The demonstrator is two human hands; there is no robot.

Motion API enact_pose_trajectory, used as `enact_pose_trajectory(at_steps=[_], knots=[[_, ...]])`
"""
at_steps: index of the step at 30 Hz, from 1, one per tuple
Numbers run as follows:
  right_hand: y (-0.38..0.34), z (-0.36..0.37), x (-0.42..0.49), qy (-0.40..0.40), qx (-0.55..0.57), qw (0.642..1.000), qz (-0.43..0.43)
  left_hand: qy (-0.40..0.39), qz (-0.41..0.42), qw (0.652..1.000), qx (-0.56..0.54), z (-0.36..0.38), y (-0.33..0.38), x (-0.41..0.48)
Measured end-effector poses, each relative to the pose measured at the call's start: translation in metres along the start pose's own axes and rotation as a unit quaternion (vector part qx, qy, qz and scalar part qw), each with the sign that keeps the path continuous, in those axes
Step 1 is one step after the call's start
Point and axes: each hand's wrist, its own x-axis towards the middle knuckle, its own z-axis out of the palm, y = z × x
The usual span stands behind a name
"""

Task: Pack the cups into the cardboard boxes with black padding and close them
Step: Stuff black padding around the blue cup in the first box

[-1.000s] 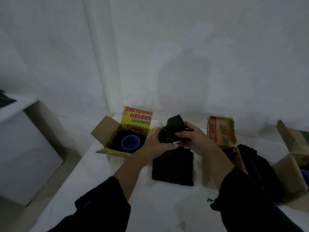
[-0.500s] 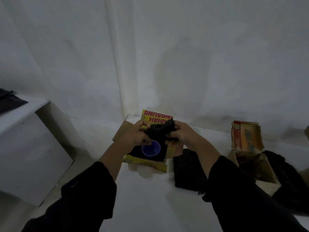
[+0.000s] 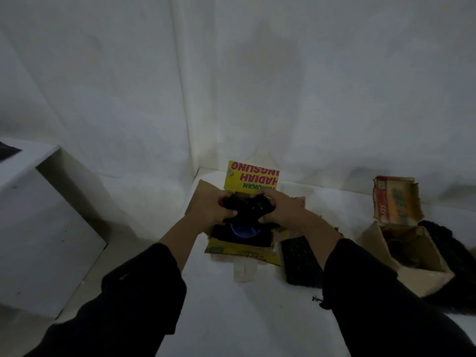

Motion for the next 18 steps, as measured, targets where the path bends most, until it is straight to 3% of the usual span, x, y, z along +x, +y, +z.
enact_pose_trajectory(at_steps=[3,7,13,18], knots=[[0.005,0.004,0.002,0.000,-0.023,1.000,-0.019,0.014,0.043,0.998,0.039,-0.001,-0.001,0.002],[0.010,0.008,0.005,-0.012,-0.115,0.993,0.000,-0.055,0.023,0.984,0.167,-0.004,0.000,0.005],[0.007,0.021,-0.006,-0.077,-0.327,0.941,-0.036,-0.133,0.070,0.906,0.396,0.003,0.002,0.005],[0.010,0.031,-0.008,-0.082,-0.365,0.924,-0.073,-0.176,0.102,0.846,0.494,0.011,-0.001,0.010]])
